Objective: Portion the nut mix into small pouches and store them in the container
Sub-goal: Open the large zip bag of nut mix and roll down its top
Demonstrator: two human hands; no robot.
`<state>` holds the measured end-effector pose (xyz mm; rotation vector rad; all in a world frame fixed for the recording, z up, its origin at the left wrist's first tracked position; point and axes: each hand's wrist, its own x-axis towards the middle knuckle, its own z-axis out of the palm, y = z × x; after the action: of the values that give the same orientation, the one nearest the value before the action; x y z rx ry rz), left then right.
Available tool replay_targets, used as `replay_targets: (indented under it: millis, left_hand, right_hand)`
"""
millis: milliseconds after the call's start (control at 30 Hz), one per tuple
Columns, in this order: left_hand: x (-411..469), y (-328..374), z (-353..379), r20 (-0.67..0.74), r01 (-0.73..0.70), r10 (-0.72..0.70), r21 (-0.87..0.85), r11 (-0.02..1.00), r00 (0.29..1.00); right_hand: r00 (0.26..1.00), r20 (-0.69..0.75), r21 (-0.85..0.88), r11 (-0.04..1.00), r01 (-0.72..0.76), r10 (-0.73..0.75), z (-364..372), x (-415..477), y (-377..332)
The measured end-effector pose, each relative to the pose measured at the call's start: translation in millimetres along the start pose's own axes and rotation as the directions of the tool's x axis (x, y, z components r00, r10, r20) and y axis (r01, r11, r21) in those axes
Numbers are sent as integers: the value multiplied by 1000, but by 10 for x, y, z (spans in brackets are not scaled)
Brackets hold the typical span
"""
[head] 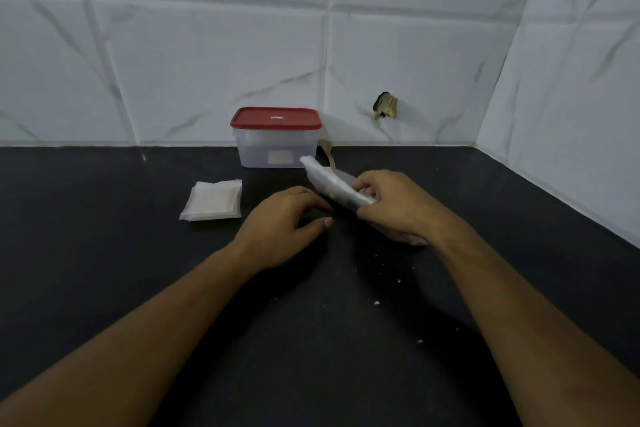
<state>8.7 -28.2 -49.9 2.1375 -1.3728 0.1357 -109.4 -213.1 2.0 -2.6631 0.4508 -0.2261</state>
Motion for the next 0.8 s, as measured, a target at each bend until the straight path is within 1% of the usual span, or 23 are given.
replay_targets:
  millis: [67, 133, 200, 267, 400, 500, 567, 633, 700, 800]
  left_hand:
    - [-44, 21, 0, -22, 30, -32, -81, 996, 999]
    - [-71, 40, -3, -59, 83, -94, -157, 984, 994]
    - [-84, 44, -20, -125, 147, -181, -242, 959, 975]
    - [-88, 32, -37, -177, 180, -237, -288, 941, 955]
    - [-93, 28, -35, -169, 219, -271, -275, 936, 948]
    - [-82, 40, -16, -147, 203, -255, -298, 933, 956]
    - [-72, 63, -7, -144, 206, -270, -349, 914, 952]
    - [-65, 100, -9, -149, 235, -330, -443, 865, 932]
    - [-61, 132, -24, -136, 282, -420, -555, 782, 897]
    - [-59, 115, -40, -65, 351, -515, -660, 665, 855]
  right_hand:
    - [999, 35, 60, 998, 23, -25, 36, -8, -49]
    - [997, 55, 169, 985, 40, -50, 74, -18, -95]
    - [997, 49, 292, 955, 41, -58, 112, -20, -122]
    - [999, 40, 371, 929, 18, -35, 143, -24, -142]
    - [997, 63, 476, 876, -72, 48, 192, -10, -164]
    - [995, 82, 516, 852, -84, 48, 192, -5, -181]
    - [996, 87, 551, 831, -69, 26, 190, -18, -205]
    - [994, 104, 626, 776, -74, 10, 181, -32, -239]
    - [988, 156, 729, 676, -109, -8, 163, -55, -271]
    - [985, 167, 832, 543, -113, -51, 133, -83, -342]
